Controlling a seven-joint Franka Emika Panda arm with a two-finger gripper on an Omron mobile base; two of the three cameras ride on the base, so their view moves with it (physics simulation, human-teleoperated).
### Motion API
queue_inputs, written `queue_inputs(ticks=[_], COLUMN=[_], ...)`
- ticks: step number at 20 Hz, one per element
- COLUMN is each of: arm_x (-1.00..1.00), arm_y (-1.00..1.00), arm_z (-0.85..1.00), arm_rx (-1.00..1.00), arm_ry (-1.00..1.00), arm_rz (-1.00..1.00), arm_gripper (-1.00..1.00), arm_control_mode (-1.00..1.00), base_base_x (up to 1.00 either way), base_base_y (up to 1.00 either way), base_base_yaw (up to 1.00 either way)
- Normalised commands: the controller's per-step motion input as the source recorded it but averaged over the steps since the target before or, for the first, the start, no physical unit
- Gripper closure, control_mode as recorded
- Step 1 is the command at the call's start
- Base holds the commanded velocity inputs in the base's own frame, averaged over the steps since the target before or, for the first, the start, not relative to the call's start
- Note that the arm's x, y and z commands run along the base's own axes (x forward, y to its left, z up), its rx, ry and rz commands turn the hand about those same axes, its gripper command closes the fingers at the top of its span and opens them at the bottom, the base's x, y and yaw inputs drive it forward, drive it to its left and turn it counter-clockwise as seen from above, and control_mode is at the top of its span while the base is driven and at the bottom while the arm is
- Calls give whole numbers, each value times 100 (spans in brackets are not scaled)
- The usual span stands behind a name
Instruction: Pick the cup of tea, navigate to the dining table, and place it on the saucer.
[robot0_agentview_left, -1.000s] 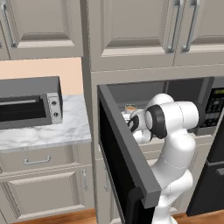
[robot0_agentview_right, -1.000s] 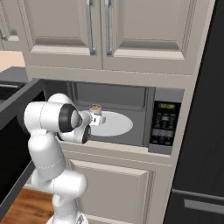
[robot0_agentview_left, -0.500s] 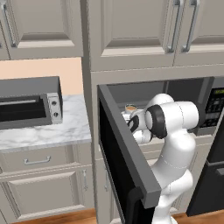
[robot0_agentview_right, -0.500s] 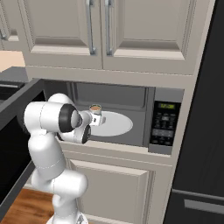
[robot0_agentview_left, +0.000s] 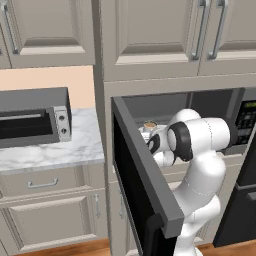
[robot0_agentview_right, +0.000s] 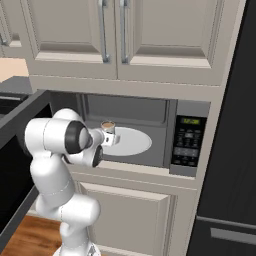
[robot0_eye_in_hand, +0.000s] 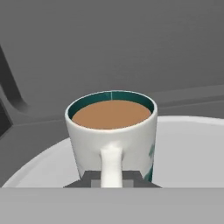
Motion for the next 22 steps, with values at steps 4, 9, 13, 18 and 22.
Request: queue_inputs(ticks=[4, 9, 13, 18, 22], arm_x=[-41, -56, -50, -42, -42], arm_y=[-6, -4, 0, -3, -3], arm_z=[0, 16, 39, 43, 30], arm_rx=[0, 0, 0, 0, 0], arm_ry=[0, 0, 2, 8, 10], arm_rz=[0, 0, 0, 0, 0], arm_gripper=[100, 100, 100, 100, 100], arm_control_mode=[-100, -100, -100, -100, -100], base_base_x=[0, 0, 0, 0, 0], base_base_y=[0, 0, 0, 0, 0], base_base_yaw=[0, 0, 0, 0, 0])
